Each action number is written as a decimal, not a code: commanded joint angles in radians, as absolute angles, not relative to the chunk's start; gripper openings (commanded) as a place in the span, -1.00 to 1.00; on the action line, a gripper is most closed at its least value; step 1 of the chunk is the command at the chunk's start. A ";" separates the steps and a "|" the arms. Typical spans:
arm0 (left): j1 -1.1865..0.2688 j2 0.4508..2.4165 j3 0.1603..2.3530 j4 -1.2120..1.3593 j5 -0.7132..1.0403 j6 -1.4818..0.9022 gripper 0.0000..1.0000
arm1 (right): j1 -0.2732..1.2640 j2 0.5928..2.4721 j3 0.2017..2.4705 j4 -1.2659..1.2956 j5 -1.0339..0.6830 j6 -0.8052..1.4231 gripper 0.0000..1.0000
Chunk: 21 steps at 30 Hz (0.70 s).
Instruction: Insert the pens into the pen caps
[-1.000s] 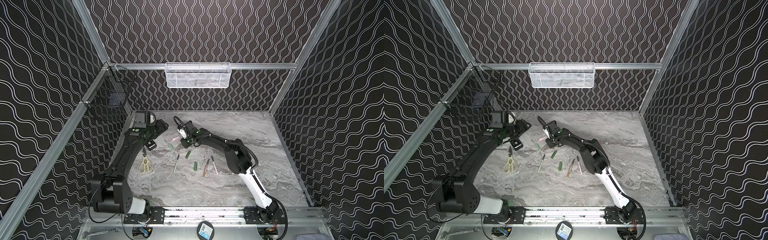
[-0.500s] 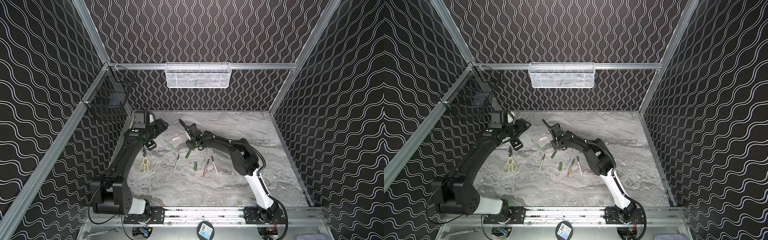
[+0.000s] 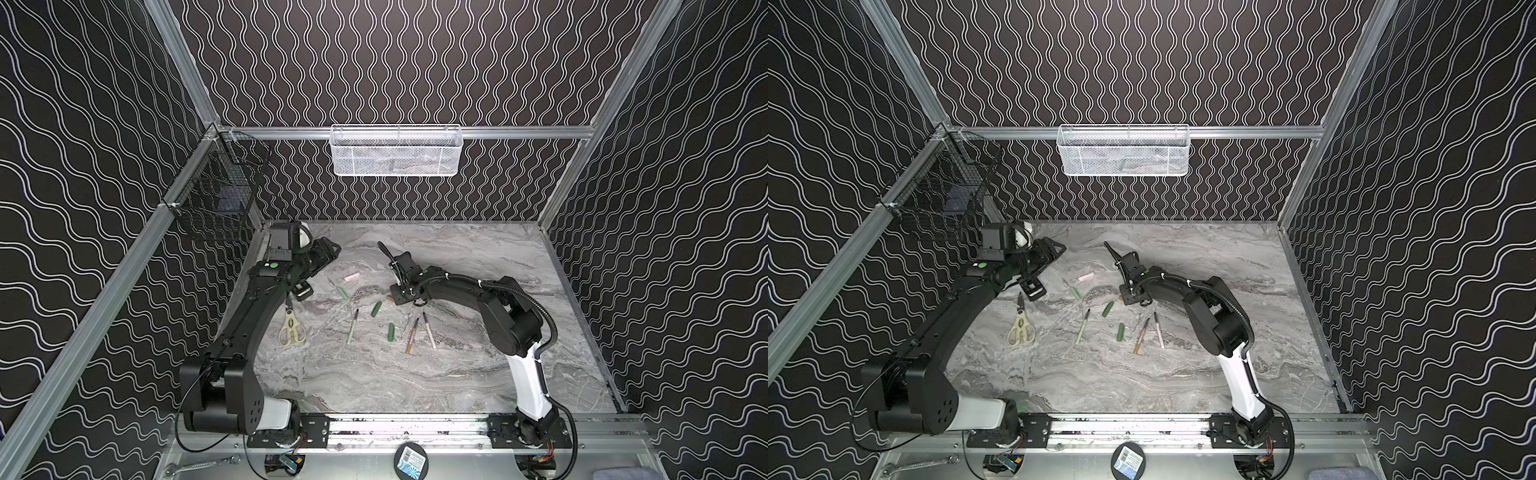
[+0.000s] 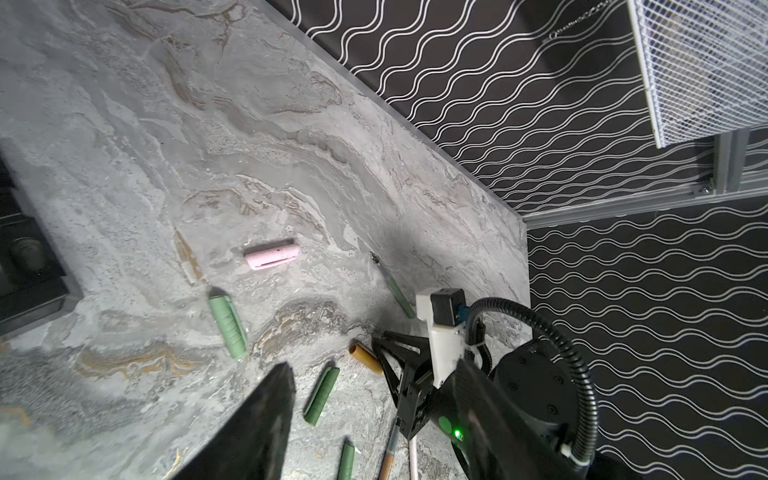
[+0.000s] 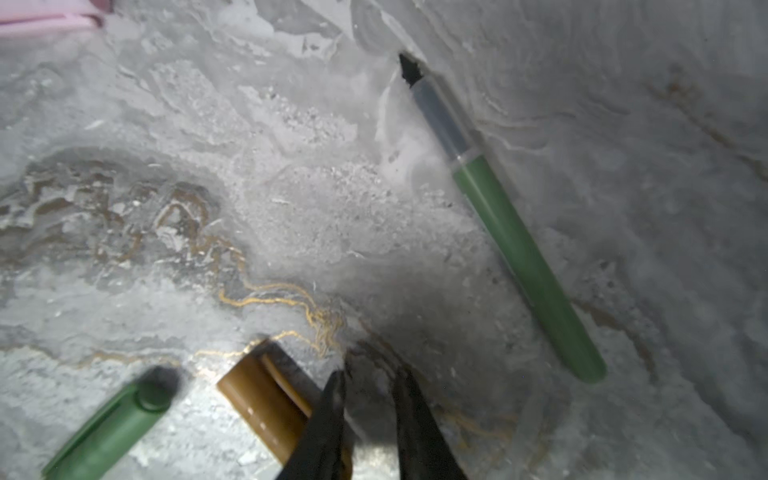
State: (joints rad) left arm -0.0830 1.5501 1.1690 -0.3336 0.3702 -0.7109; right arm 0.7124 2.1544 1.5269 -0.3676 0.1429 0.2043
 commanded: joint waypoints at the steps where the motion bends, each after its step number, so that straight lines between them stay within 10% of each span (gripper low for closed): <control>1: -0.097 1.555 1.177 -0.302 0.373 -0.699 0.30 | 0.711 2.124 1.524 -0.354 0.132 0.227 -0.48; 9: -0.109 1.561 1.178 -0.304 0.370 -0.690 0.30 | 0.713 2.090 1.565 -0.356 0.075 0.223 -0.08; 21: -0.109 1.550 1.183 -0.304 0.372 -0.685 0.30 | 0.728 2.286 1.786 -0.512 0.182 0.210 -0.14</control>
State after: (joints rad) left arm -0.1089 1.5539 1.1721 -0.3317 0.3695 -0.7021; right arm 0.7162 2.2871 1.7844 -0.4732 0.1642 0.2237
